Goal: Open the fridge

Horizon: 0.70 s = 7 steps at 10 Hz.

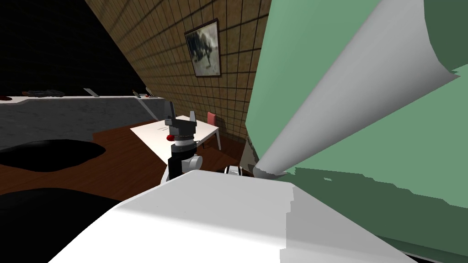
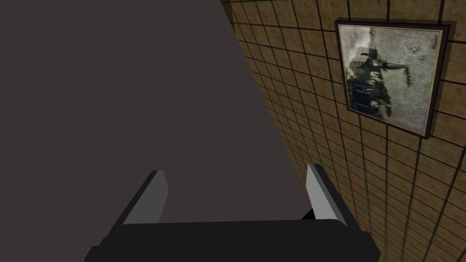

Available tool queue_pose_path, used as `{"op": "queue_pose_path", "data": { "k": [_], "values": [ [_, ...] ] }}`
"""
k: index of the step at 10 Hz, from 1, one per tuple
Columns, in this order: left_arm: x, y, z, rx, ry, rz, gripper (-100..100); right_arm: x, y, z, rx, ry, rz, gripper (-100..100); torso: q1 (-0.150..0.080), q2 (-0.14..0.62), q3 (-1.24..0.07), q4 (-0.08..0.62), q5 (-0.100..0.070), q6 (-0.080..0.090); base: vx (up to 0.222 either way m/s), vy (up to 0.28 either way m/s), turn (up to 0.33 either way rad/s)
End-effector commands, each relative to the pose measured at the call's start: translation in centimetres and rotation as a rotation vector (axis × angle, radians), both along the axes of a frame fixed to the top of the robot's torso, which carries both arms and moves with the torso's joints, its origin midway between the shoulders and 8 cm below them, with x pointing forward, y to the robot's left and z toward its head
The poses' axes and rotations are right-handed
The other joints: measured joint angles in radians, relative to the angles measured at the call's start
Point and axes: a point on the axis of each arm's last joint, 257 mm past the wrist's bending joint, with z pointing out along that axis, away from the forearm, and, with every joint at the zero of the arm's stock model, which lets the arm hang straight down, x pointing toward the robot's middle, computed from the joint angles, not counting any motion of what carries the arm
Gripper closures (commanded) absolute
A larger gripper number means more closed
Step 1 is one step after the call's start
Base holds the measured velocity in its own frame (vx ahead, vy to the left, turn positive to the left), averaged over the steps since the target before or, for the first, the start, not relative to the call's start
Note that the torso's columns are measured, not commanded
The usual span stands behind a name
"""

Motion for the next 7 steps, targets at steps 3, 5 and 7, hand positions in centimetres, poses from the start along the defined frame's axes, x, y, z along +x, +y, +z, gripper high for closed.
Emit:
{"op": "queue_pose_path", "data": {
  "k": [3, 5, 7],
  "values": [
    [0.0, 0.0, 0.0, 0.000, 0.000, 0.000, 0, 1.8, -0.5, -1.1, 0.046, 0.044, -0.012, -100, 0.000, -0.002, -0.001, -0.001, 0.000, 0.000, 0.009, 0.034, 0.031],
    [0.0, 0.0, 0.0, 0.000, 0.000, 0.000, 0, 2.7, -1.0, -1.6, 0.071, 0.063, -0.024, -100, 0.002, -0.001, -0.002, -0.002, 0.000, -0.004, 0.004, 0.040, 0.049],
    [0.0, 0.0, 0.0, 0.000, 0.000, 0.000, 0, 3.9, -1.6, -1.5, 0.098, 0.057, -0.042, -100, 0.007, -0.002, -0.004, -0.002, 0.002, -0.005, 0.008, 0.092, 0.069]
  ]
}}
